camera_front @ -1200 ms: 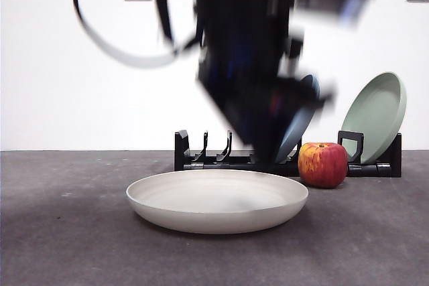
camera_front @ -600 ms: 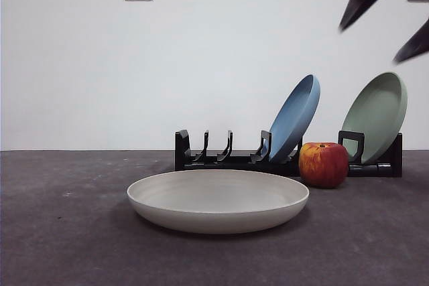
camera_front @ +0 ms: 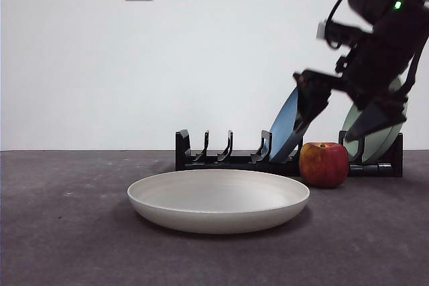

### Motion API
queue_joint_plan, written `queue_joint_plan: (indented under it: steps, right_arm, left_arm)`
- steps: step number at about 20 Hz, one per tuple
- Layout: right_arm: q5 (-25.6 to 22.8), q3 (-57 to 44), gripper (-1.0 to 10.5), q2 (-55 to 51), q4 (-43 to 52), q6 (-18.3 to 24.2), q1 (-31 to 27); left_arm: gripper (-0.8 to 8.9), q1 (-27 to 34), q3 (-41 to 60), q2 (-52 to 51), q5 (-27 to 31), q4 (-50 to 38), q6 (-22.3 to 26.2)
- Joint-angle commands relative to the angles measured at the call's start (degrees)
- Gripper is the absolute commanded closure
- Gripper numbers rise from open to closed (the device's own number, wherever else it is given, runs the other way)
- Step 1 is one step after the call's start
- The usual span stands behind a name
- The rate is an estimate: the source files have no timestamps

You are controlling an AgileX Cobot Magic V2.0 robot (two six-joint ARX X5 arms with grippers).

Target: Take the yellow plate from the plate rack,put the plate on the table,take the apple from the table,put the apple in the plate

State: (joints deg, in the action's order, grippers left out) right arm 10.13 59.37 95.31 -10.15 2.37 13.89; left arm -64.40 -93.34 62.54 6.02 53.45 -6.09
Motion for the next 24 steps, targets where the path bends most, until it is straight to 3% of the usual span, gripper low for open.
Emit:
queue_joint_plan:
  steps: [1, 9, 17, 20, 24]
  right_arm:
    - [-1.62, 0.15, 2.2, 2.93, 3.02, 0.31, 0.11]
    - [-1.73, 0.15, 2.5, 9.22, 8.13, 0.02, 0.17]
    - [-1.49, 0.15, 8.3, 11.15, 8.81, -0.44, 0.17]
    - [-1.36, 0.15, 9.6, 11.15, 8.79, -1.27, 0.17]
    - [-1.11, 0.15, 9.6, 7.48, 5.57, -1.42, 0.85]
  left_arm:
    - [6.25, -0.02, 0.13, -0.07, -0.11, 0.44, -0.44]
    - [6.25, -0.02, 0.13, -0.07, -0.07, 0.74, -0.39]
    - [6.25, -0.02, 0.13, -0.07, -0.09, 0.79, -0.39]
    - [6.25, -0.02, 0.13, -0.07, -0.07, 1.53, -0.39]
    - [6.25, 0.0, 0.13, -0.07, 2.08, 2.23, -0.31]
